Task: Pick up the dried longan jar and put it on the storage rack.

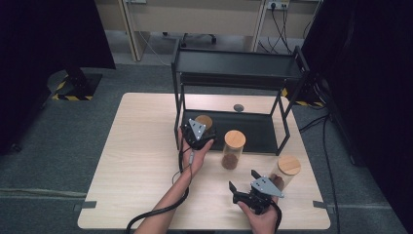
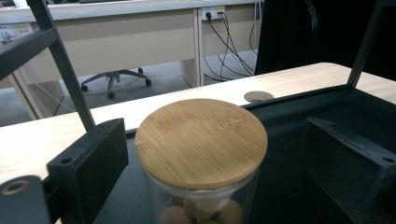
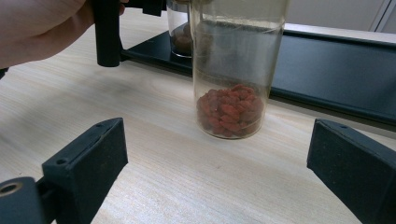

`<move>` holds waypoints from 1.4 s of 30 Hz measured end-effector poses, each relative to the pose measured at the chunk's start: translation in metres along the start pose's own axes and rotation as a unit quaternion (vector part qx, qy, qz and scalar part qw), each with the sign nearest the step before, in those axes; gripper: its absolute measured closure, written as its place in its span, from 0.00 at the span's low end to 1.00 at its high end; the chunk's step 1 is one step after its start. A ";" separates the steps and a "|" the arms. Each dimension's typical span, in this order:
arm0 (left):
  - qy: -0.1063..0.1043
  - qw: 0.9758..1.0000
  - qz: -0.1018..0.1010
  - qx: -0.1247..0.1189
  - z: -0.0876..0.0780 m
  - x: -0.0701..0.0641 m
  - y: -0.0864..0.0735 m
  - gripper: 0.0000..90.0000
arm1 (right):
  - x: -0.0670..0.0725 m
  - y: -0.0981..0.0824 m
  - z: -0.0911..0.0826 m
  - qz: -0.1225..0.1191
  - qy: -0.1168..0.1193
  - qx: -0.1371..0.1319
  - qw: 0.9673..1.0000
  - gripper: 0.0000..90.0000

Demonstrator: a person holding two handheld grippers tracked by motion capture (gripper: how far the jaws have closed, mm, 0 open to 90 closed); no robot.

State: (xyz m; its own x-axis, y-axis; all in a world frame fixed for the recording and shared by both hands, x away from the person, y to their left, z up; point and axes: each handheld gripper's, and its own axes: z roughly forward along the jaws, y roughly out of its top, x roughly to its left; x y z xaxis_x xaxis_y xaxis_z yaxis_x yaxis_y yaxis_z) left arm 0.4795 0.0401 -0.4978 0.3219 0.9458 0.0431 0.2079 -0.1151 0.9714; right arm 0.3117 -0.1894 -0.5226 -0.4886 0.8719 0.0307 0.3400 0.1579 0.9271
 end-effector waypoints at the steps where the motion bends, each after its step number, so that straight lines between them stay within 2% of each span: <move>1: -0.001 1.000 -0.002 0.001 -0.001 0.000 0.000 0.08 | 0.000 0.000 0.000 0.000 0.000 0.000 1.000 0.06; 13: -0.016 1.000 -0.010 -0.004 -0.009 -0.001 -0.003 0.08 | 0.000 0.000 0.000 0.000 -0.001 0.000 1.000 0.06; 30: -0.036 0.999 -0.008 -0.008 -0.029 -0.006 -0.008 0.08 | 0.000 0.000 0.000 -0.001 -0.001 0.000 1.000 0.06; 42: -0.059 0.998 -0.007 -0.011 -0.043 -0.010 -0.008 0.08 | 0.001 0.000 0.000 -0.001 -0.001 0.000 1.000 0.06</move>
State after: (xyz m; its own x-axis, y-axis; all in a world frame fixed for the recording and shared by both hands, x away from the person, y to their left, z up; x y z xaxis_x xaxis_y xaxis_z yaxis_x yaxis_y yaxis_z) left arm 0.4346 0.0445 -0.4961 0.4260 0.9047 0.0019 0.1943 -0.0936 0.9765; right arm 0.3116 -0.1888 -0.5226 -0.4872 0.8728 0.0281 0.3392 0.1594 0.9271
